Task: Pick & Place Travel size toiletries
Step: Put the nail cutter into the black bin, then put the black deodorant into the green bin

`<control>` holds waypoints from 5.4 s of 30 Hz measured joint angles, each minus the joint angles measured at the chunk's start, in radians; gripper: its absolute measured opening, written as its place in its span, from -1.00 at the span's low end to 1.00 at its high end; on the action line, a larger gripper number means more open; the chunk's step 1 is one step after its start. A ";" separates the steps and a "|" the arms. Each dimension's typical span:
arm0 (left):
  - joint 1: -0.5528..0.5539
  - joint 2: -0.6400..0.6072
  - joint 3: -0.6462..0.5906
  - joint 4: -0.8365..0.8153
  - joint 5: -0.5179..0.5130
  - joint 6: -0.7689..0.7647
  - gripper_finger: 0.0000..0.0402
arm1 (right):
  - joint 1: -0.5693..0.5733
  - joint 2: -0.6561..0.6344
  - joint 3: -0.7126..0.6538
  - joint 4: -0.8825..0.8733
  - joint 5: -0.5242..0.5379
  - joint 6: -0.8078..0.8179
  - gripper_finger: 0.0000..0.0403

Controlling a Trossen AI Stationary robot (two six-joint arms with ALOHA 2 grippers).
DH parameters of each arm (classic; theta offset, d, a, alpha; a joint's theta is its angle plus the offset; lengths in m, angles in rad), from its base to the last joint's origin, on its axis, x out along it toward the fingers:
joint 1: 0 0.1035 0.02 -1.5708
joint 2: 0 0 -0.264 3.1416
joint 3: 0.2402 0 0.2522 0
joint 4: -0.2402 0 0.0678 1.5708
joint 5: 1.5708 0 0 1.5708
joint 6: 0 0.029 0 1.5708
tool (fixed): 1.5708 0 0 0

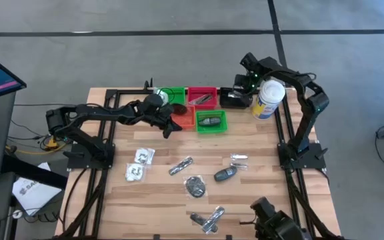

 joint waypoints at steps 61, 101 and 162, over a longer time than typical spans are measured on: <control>-0.005 0.000 0.000 -0.002 -0.005 0.006 -1.00 | 0.075 0.026 -0.099 0.133 0.123 0.047 -0.33; 0.000 0.000 0.000 0.002 -0.002 0.008 -1.00 | 0.192 0.025 0.380 0.044 0.212 0.187 -0.34; -0.522 0.000 0.000 0.155 -0.638 -0.444 -1.00 | 0.987 -0.482 0.034 -0.136 0.002 0.852 -0.41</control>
